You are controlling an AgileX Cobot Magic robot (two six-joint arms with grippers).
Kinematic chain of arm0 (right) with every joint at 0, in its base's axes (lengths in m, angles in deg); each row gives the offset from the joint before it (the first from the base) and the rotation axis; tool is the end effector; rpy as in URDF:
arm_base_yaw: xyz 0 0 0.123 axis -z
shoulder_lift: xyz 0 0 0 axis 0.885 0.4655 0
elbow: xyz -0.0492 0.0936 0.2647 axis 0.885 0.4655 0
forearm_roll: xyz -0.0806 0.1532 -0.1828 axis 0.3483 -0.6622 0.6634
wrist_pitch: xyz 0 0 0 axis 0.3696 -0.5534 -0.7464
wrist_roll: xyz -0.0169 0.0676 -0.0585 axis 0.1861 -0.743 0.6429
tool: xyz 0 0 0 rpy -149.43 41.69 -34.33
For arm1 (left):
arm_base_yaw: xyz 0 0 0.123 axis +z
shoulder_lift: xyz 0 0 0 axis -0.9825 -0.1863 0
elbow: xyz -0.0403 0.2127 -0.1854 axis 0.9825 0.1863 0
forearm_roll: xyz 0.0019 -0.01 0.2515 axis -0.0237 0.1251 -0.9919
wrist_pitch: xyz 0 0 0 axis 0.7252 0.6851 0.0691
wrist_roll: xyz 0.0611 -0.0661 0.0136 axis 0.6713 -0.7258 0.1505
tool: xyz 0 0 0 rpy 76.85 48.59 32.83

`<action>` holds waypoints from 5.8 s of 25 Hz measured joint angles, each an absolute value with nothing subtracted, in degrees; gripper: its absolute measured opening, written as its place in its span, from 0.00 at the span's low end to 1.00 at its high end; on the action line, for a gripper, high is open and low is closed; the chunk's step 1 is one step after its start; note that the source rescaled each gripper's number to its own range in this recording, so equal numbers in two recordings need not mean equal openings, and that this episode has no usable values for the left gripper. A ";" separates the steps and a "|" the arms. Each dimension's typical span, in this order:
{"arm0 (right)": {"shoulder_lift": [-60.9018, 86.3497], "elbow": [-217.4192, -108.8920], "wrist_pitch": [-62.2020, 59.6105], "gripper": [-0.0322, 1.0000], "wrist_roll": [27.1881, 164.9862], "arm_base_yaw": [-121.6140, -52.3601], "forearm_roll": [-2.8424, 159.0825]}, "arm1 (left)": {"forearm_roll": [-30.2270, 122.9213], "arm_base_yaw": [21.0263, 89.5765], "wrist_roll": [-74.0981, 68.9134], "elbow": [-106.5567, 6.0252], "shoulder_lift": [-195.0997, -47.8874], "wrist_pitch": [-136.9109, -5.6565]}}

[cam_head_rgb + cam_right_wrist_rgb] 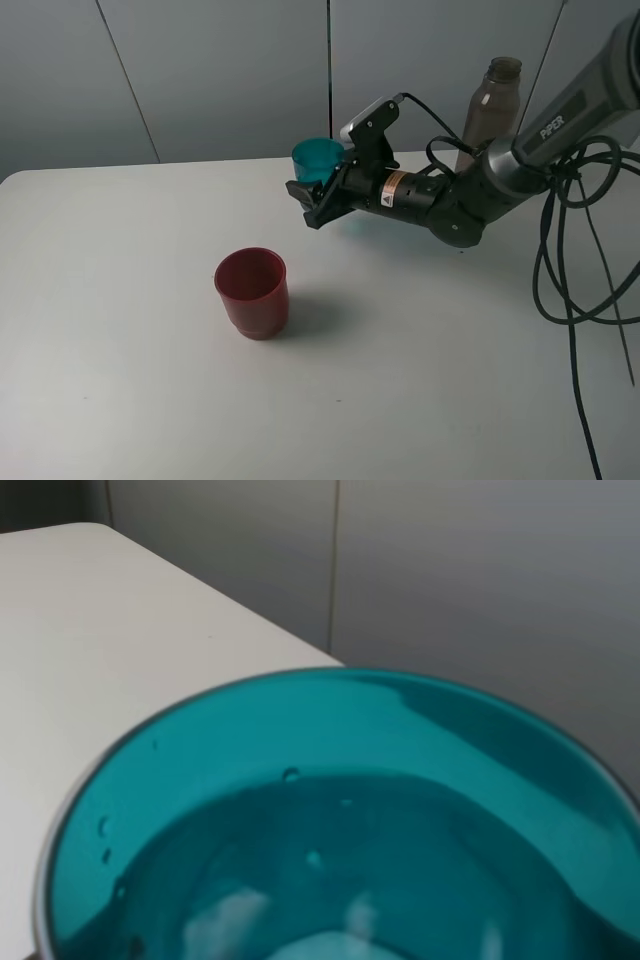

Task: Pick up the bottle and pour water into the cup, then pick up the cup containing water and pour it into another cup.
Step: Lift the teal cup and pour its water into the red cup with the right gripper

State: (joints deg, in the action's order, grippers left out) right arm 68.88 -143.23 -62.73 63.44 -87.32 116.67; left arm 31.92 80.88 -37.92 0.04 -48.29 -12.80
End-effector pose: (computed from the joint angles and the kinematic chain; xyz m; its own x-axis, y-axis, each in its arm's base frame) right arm 0.3632 0.2104 0.0780 -0.1165 -0.2326 -0.9656 -0.7713 0.6337 -0.0596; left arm -0.0075 0.0011 0.2780 -0.4688 -0.0279 -0.8828 -0.0477 0.9988 -0.0062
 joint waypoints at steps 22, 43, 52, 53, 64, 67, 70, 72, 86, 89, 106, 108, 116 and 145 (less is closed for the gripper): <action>61.93 -135.31 -62.40 0.09 74.04 -91.03 119.65 | 31.92 80.88 -37.71 0.04 -48.29 -12.80; 61.48 -135.31 -62.41 0.09 75.93 -93.69 119.43 | 31.92 80.88 -37.71 0.04 -48.29 -12.80; 61.48 -135.31 -62.41 0.09 80.54 -95.52 118.37 | 31.92 80.88 -37.71 0.04 -48.29 -12.80; 61.48 -135.31 -62.41 0.09 81.78 -95.52 118.37 | 31.92 80.88 -37.71 0.04 -48.29 -12.80; 61.48 -135.31 -62.41 0.09 98.34 -95.52 118.13 | 31.92 80.88 -37.71 0.04 -48.29 -12.80; 61.48 -135.31 -63.20 0.09 102.69 -95.52 118.02 | 31.92 80.88 -37.71 0.04 -48.29 -12.80; 61.48 -135.31 -63.61 0.09 107.06 -95.52 117.90 | 31.92 80.88 -37.71 0.04 -48.29 -12.80; 61.48 -135.43 -63.72 0.09 110.08 -95.52 117.75 | 31.92 80.88 -37.71 0.04 -48.29 -12.80; 61.45 -135.78 -67.93 0.09 125.39 -95.52 115.41 | 31.92 80.88 -37.83 0.04 -48.29 -12.80; 61.45 -135.87 -70.85 0.09 125.89 -95.52 115.30 | 31.92 80.88 -37.90 0.04 -48.29 -12.80; 61.45 -135.87 -74.93 0.09 137.55 -95.52 115.18 | 31.92 80.88 -37.90 0.04 -48.29 -12.80; 61.45 -135.87 -75.65 0.09 138.53 -95.52 115.18 | 31.92 80.88 -37.90 0.04 -48.29 -12.80; 61.45 -135.87 -76.71 0.09 146.80 -95.52 114.96 | 31.92 80.88 -37.90 0.04 -48.29 -12.80; 60.90 -135.91 -79.08 0.09 161.18 -95.52 120.39 | 31.92 80.88 -37.90 0.04 -48.29 -12.80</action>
